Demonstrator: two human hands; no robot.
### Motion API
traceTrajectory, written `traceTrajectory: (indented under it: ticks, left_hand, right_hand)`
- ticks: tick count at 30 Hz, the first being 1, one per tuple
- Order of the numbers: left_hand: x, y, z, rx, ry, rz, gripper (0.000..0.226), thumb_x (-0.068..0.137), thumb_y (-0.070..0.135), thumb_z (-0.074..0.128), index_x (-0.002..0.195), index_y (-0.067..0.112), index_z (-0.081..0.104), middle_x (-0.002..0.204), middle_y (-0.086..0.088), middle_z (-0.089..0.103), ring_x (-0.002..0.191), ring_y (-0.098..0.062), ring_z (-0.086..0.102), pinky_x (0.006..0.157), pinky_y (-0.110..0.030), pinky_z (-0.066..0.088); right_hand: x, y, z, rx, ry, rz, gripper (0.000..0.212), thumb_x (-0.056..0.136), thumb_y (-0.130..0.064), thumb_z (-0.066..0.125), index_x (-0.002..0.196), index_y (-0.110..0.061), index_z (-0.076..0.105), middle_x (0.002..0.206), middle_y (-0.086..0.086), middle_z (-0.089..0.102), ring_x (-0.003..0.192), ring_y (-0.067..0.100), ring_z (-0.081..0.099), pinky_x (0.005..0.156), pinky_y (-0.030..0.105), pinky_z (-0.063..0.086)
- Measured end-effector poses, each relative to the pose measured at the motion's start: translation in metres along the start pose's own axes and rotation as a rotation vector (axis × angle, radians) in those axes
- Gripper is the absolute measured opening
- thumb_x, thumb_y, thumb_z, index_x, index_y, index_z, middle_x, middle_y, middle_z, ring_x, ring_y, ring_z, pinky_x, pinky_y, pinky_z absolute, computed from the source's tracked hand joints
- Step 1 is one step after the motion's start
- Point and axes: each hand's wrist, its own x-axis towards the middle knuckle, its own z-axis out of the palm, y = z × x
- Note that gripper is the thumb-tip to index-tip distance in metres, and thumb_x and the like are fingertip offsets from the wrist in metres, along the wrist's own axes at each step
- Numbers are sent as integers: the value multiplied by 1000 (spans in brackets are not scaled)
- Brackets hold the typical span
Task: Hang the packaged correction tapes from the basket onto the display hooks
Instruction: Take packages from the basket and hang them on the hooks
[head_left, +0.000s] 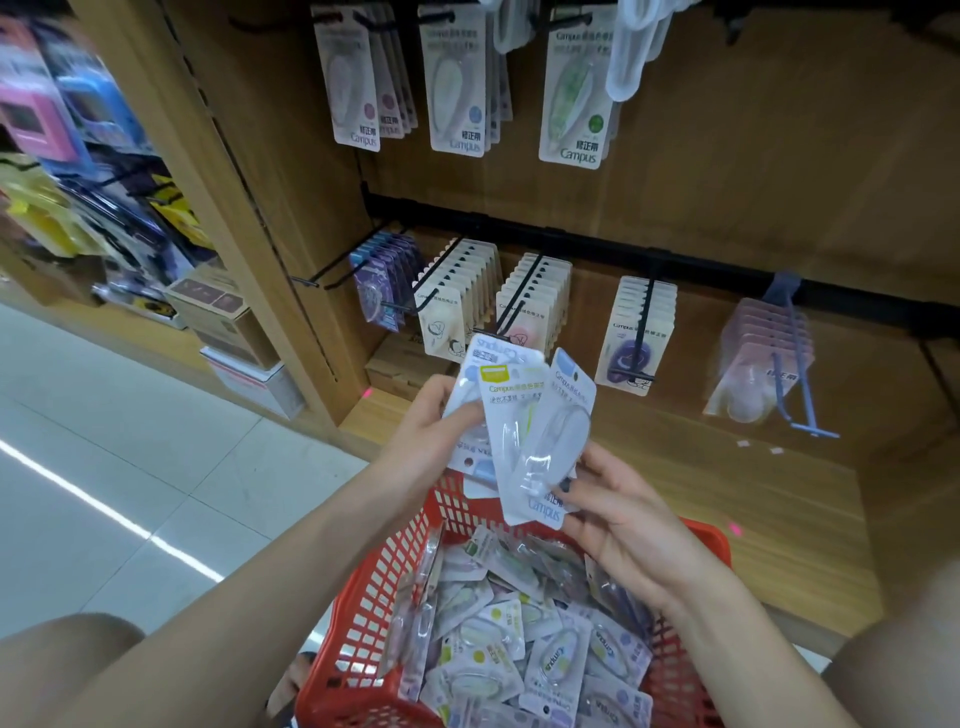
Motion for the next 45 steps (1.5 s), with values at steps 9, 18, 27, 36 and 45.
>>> traceTrajectory:
  ticks: [9, 18, 27, 36, 45]
  left_hand:
    - [-2, -2, 3, 73, 44, 75, 72, 66, 81, 76, 113, 30, 57, 103, 12, 74, 102, -16, 74, 92, -49, 61]
    - [7, 20, -8, 85, 201, 236, 43, 87, 46, 81, 115, 24, 55, 97, 22, 71, 85, 4, 71, 59, -12, 53]
    - [29, 47, -34, 20, 425, 254, 56, 69, 67, 76, 109, 34, 55, 102, 19, 74, 92, -6, 75, 75, -45, 64]
    - [44, 74, -59, -54, 572, 369, 46, 72, 58, 78, 104, 34, 56, 97, 23, 72, 86, -2, 74, 63, -36, 62]
    - [49, 90, -83, -123, 685, 471, 36, 88, 39, 80, 108, 27, 53, 94, 34, 68, 85, 11, 69, 56, -5, 49]
  right_hand:
    - [10, -5, 13, -186, 68, -31, 49, 99, 13, 55, 141, -12, 59, 138, 11, 67, 122, 32, 70, 95, 40, 61]
    - [30, -33, 44, -433, 120, -66, 48, 98, 2, 65, 137, -25, 61, 131, 5, 68, 99, 28, 77, 62, 34, 62]
    - [67, -58, 98, -140, 106, -39, 37, 98, 2, 47, 129, -8, 64, 120, 21, 74, 97, 34, 77, 70, 36, 64]
    - [95, -83, 124, -537, 260, -134, 30, 93, -27, 79, 116, -19, 62, 109, 4, 79, 89, 27, 79, 48, 27, 56]
    - [132, -130, 178, -701, 244, -496, 9, 103, -22, 64, 111, -19, 64, 94, -11, 79, 63, 7, 64, 39, 22, 39]
